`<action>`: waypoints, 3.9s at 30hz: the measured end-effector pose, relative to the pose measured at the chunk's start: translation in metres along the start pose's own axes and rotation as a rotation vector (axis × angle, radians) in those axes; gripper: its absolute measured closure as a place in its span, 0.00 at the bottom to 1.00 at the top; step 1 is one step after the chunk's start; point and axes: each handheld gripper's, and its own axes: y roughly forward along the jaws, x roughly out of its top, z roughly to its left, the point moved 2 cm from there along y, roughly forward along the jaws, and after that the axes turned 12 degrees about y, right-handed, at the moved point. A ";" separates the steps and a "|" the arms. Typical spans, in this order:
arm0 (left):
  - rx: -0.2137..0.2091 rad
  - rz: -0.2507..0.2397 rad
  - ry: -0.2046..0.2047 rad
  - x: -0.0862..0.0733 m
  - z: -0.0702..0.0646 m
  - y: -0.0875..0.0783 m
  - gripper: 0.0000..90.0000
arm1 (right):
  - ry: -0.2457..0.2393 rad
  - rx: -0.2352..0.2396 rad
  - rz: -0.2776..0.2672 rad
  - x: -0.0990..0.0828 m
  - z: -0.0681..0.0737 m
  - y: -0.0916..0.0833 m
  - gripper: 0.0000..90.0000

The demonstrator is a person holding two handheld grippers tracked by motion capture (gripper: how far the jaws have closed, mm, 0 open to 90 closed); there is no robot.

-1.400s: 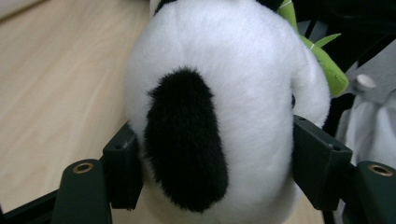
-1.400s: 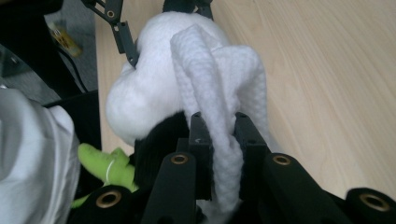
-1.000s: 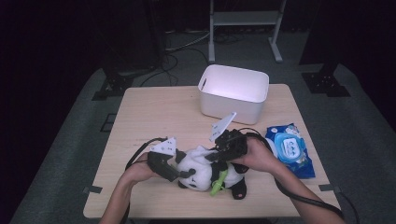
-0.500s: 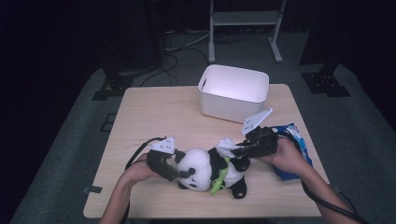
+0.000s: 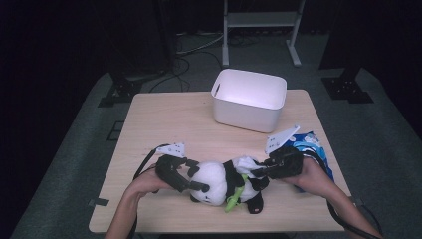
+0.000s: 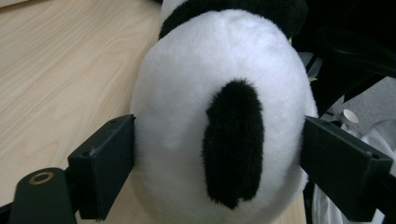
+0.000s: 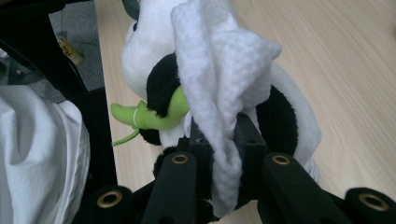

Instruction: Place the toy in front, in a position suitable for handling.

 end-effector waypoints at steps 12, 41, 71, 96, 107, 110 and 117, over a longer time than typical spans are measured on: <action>-0.002 -0.006 0.067 0.001 -0.005 0.000 0.26 | -0.122 -0.018 0.047 0.039 0.024 0.018 0.88; -0.012 -0.005 0.105 0.001 -0.007 0.003 0.28 | -0.080 -0.070 0.091 0.061 -0.006 0.026 0.88; -0.078 0.016 0.005 0.006 -0.005 0.017 0.22 | -0.009 0.000 0.002 0.020 -0.006 0.011 0.88; 0.042 0.042 0.139 0.024 0.046 0.010 0.36 | 0.044 -0.055 -0.022 0.052 -0.048 0.012 0.88; 0.048 0.054 0.105 0.012 0.025 0.006 0.21 | 0.006 -0.025 -0.003 0.052 -0.031 0.023 0.88; 0.046 0.054 0.105 0.012 0.020 0.004 0.19 | 0.004 -0.019 -0.004 0.050 -0.027 0.023 0.88; 0.030 0.045 0.095 0.011 0.016 0.001 0.18 | -0.002 -0.006 -0.008 0.044 -0.023 0.024 0.89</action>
